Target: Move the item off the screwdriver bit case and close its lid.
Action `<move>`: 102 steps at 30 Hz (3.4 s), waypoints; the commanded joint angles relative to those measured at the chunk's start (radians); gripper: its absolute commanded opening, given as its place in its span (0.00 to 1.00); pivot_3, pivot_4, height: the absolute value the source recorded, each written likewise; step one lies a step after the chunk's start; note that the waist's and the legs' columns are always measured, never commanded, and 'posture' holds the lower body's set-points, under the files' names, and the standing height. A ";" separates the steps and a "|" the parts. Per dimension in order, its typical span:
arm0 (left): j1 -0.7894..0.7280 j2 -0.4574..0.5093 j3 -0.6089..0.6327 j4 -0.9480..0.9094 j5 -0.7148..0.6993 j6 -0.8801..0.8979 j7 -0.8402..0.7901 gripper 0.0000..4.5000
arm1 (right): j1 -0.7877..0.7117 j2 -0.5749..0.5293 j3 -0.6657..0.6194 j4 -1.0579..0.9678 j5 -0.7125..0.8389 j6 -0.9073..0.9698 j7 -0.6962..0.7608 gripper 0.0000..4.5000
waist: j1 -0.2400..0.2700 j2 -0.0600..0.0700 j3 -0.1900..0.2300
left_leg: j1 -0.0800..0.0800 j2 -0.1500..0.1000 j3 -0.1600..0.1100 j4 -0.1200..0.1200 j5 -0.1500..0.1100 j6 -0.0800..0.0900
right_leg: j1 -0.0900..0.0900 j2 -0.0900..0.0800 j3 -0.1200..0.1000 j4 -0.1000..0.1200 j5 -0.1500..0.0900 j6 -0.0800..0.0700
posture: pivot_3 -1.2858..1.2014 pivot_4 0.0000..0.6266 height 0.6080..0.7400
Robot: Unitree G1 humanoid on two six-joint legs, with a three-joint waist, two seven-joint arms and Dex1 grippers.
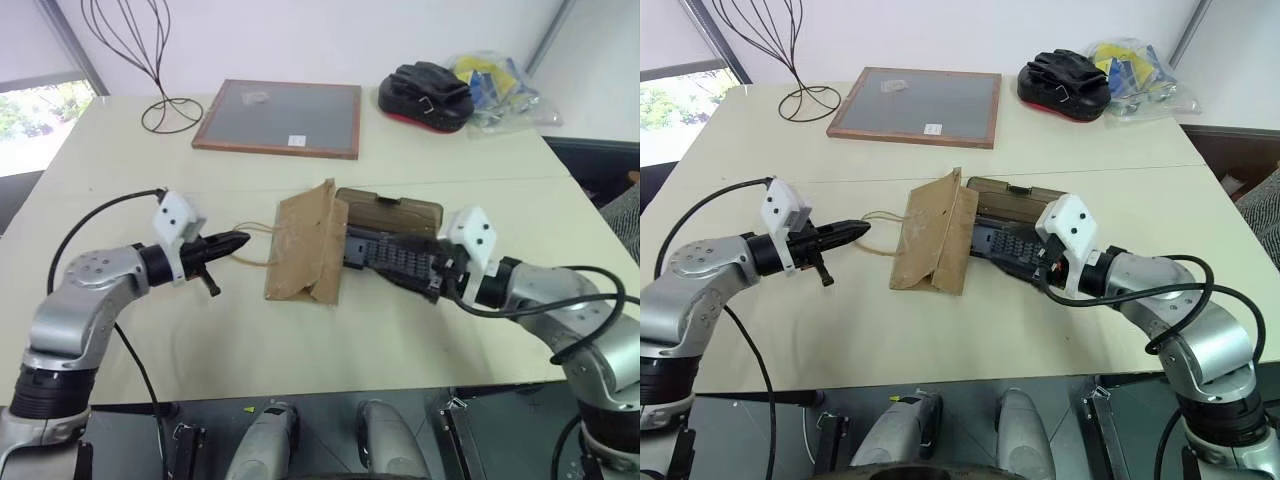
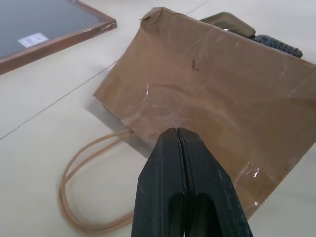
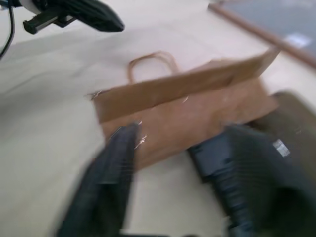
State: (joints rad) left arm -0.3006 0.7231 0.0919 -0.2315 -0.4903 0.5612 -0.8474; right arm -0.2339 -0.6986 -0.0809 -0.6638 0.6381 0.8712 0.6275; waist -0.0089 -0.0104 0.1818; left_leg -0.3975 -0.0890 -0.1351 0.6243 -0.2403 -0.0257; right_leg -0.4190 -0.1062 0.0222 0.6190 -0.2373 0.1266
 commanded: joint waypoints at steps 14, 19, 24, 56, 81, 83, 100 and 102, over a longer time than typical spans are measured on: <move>-0.058 -0.007 -0.036 0.050 0.039 -0.044 -0.056 0.00 | -0.290 0.325 -0.010 0.142 0.619 0.436 -0.500 1.00 | -0.003 0.000 0.000 | 0.000 0.001 0.000 0.001 0.000 0.000 | -0.001 0.001 0.000 0.002 0.001 -0.001 | 0.52 0.24 0.95; -0.037 -0.007 -0.025 0.034 0.049 -0.055 -0.046 0.00 | -0.352 0.364 0.039 0.235 0.594 0.496 -0.610 1.00 | -0.004 0.000 0.000 | -0.002 0.000 0.000 0.001 0.000 0.000 | -0.005 0.001 0.001 0.006 0.001 -0.001 | 0.52 0.24 0.95; -0.001 -0.006 -0.010 0.001 0.047 -0.057 -0.027 0.00 | -0.379 0.363 0.044 0.284 0.547 0.505 -0.647 1.00 | -0.006 0.000 0.000 | -0.003 0.000 0.000 0.002 0.000 0.000 | -0.009 0.001 0.001 0.011 0.001 -0.001 | 0.52 0.24 0.95; 0.011 -0.026 -0.017 -0.008 0.069 -0.079 0.004 0.00 | -0.404 0.474 0.047 0.335 0.471 0.564 -0.751 1.00 | -0.009 0.001 0.000 | -0.003 0.000 0.000 0.003 0.000 0.000 | -0.009 0.002 0.001 0.012 0.001 -0.001 | 0.52 0.24 0.95; 0.039 -0.042 -0.017 -0.005 0.091 -0.123 0.045 0.00 | -0.370 0.476 0.130 0.331 0.169 0.561 -0.596 1.00 | -0.009 0.001 0.000 | -0.003 0.000 0.000 0.003 0.000 0.000 | -0.009 0.002 0.001 0.012 0.001 -0.001 | 0.52 0.24 0.95; 0.034 -0.044 -0.020 0.001 0.093 -0.126 0.044 0.00 | -0.373 0.480 0.121 0.329 0.156 0.559 -0.594 1.00 | -0.009 0.001 0.000 | -0.003 0.000 0.000 0.003 0.000 0.000 | -0.009 0.002 0.001 0.012 0.001 -0.001 | 0.52 0.24 0.95; -0.003 -0.071 -0.039 0.036 0.111 -0.148 0.027 0.00 | -0.385 0.471 0.129 0.299 0.066 0.539 -0.515 1.00 | -0.009 0.001 0.000 | -0.003 0.000 0.000 0.003 0.000 0.000 | -0.009 0.003 0.001 0.012 0.001 -0.001 | 0.52 0.24 0.95; -0.003 -0.073 -0.039 0.035 0.113 -0.148 0.025 0.00 | -0.387 0.471 0.128 0.301 0.059 0.539 -0.509 1.00 | -0.009 0.001 0.000 | -0.003 0.000 0.000 0.003 0.000 0.000 | -0.009 0.003 0.001 0.012 0.001 -0.001 | 0.52 0.24 0.95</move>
State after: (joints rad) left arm -0.2890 0.6482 0.0503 -0.1773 -0.3808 0.4359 -0.8171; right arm -0.6028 -0.2321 0.0507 -0.3226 0.7057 1.4212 0.1070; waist -0.0178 -0.0098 0.1815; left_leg -0.4009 -0.0886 -0.1355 0.6271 -0.2398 -0.0262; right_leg -0.4281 -0.1037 0.0233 0.6311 -0.2359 0.1256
